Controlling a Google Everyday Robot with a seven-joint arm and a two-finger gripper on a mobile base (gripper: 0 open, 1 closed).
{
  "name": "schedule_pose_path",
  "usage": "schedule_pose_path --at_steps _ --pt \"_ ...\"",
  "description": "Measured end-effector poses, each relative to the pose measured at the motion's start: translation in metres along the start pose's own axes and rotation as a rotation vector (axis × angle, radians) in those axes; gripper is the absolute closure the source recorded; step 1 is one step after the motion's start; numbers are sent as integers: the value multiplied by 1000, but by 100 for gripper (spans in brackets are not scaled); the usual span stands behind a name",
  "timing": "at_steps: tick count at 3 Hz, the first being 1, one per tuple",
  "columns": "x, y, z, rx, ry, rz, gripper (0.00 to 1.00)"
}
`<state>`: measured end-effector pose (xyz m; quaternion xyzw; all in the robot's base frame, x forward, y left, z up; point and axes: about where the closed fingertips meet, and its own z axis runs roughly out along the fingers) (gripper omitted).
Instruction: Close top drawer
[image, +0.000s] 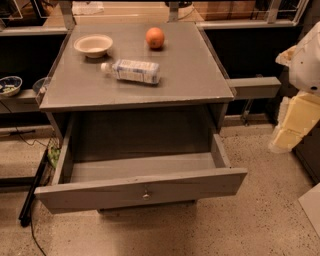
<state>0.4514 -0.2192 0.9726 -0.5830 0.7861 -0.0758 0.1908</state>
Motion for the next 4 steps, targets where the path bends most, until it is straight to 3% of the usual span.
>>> schedule_pose_path --at_steps 1,4 --pt "0 0 0 0 0 0 0" --pt "0 0 0 0 0 0 71"
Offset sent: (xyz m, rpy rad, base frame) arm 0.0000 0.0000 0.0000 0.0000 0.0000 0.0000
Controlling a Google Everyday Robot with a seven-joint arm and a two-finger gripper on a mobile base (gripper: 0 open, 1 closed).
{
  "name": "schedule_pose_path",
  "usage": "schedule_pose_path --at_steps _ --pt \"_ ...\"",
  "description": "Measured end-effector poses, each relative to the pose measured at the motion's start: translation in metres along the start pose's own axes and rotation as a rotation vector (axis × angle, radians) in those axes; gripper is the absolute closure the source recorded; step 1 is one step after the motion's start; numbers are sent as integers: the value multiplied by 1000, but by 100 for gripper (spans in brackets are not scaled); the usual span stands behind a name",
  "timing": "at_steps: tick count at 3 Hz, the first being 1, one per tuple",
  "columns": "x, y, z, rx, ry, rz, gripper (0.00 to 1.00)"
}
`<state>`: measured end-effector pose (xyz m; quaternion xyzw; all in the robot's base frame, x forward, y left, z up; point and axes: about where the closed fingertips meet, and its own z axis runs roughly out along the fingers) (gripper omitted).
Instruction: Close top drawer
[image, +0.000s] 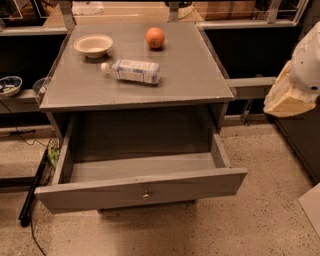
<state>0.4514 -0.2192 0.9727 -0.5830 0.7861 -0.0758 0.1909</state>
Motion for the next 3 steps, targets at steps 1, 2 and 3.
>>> schedule_pose_path --at_steps 1,2,3 --pt "0 0 0 0 0 0 94" --pt "0 0 0 0 0 0 100" --pt "-1 12 7 -1 19 5 100"
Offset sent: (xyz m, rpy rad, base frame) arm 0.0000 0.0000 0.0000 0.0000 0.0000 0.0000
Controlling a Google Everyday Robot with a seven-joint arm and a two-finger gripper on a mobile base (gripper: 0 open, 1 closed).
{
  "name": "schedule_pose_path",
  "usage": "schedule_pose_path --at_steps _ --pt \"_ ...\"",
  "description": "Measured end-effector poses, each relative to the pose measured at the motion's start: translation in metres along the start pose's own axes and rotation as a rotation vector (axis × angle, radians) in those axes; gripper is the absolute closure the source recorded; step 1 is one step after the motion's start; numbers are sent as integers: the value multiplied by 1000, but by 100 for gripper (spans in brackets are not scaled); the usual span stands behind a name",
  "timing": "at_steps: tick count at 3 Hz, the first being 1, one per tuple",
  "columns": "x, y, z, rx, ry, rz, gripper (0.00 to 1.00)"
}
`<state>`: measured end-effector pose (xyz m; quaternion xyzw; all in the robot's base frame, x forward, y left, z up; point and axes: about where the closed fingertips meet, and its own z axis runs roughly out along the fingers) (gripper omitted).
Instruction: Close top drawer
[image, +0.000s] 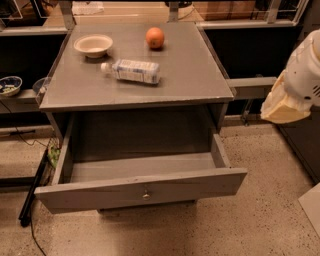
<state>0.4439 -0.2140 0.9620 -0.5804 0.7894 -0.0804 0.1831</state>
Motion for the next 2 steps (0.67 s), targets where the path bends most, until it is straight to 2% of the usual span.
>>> schedule_pose_path --at_steps 2 --pt "17 50 47 -50 2 55 100"
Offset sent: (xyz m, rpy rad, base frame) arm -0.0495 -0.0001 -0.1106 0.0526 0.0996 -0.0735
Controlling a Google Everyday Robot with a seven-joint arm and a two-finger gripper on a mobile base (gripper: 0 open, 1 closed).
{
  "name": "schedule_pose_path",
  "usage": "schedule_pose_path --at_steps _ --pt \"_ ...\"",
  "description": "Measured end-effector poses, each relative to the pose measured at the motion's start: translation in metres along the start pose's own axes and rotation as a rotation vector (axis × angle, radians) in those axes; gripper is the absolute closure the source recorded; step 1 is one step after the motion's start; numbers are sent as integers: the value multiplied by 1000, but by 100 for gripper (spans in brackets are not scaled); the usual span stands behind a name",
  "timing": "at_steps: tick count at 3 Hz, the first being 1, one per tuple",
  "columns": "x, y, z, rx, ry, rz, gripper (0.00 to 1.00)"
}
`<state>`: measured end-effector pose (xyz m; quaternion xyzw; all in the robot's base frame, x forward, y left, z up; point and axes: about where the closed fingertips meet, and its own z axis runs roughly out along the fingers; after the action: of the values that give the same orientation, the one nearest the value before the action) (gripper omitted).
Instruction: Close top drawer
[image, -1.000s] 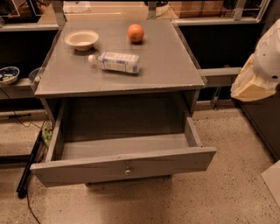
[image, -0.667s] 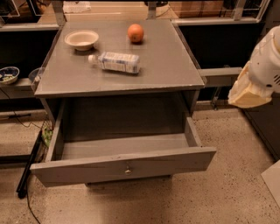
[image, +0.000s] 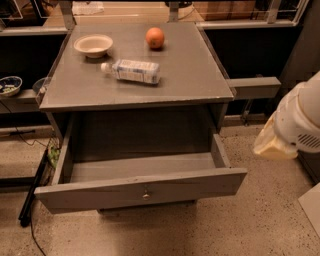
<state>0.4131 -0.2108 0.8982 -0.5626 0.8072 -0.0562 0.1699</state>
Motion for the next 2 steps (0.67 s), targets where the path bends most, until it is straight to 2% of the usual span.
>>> schedule_pose_path --at_steps 1,2 --pt "12 19 26 -44 3 17 100" --pt "22 41 52 -122 19 23 100"
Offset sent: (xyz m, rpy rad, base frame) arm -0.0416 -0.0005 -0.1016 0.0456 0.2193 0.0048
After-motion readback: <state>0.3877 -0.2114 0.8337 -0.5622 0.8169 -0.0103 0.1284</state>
